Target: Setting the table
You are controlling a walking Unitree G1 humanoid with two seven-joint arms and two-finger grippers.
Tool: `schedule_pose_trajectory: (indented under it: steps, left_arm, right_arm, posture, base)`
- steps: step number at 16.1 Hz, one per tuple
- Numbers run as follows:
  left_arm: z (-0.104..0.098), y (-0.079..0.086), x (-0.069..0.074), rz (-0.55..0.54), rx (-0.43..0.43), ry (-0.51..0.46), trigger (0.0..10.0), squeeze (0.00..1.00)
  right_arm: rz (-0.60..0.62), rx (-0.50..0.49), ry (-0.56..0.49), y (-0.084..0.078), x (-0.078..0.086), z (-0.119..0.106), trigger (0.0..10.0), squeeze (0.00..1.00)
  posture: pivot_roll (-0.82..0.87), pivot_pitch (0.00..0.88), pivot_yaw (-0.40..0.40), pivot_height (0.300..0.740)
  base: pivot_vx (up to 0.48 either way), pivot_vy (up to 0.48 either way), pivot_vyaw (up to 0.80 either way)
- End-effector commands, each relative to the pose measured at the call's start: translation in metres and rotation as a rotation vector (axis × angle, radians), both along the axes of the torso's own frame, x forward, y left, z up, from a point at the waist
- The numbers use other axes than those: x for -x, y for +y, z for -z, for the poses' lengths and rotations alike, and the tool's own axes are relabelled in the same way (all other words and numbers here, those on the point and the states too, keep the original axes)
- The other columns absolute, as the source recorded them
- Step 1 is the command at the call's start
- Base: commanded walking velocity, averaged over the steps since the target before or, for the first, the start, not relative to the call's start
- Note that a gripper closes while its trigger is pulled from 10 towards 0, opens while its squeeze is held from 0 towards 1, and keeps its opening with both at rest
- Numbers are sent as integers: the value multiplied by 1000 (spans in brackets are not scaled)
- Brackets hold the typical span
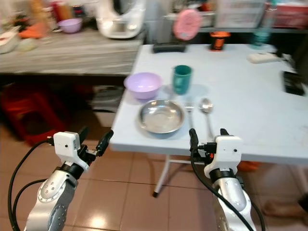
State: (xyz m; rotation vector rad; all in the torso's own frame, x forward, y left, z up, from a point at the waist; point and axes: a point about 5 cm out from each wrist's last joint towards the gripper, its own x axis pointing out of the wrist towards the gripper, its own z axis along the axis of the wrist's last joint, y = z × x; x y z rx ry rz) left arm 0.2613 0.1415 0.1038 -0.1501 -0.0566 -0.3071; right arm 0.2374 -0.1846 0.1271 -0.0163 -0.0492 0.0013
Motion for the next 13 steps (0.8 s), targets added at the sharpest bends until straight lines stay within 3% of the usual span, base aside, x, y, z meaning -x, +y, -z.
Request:
schedule_pose_trajectory:
  steps: [1,9,13]
  left_arm:
    - [-3,3,1,5,-9,-12,10000,0]
    - [-2,3,3,16,-8,-5,10000,0]
    - [0,7,7,9,-10,-11,10000,0]
  right_arm:
    - [-7,0,-9,3,-1,-3,10000,0]
    - [5,17,-12,0,-2,-3,10000,0]
    - [1,9,4,0,0,1,10000,0]
  posture:
    - [-91,63,55,740]
    - [-82,56,48,740]
    - [-81,61,48,740]
  base:
    - [330,0,0]
    - [309,0,0]
    - [0,0,0]
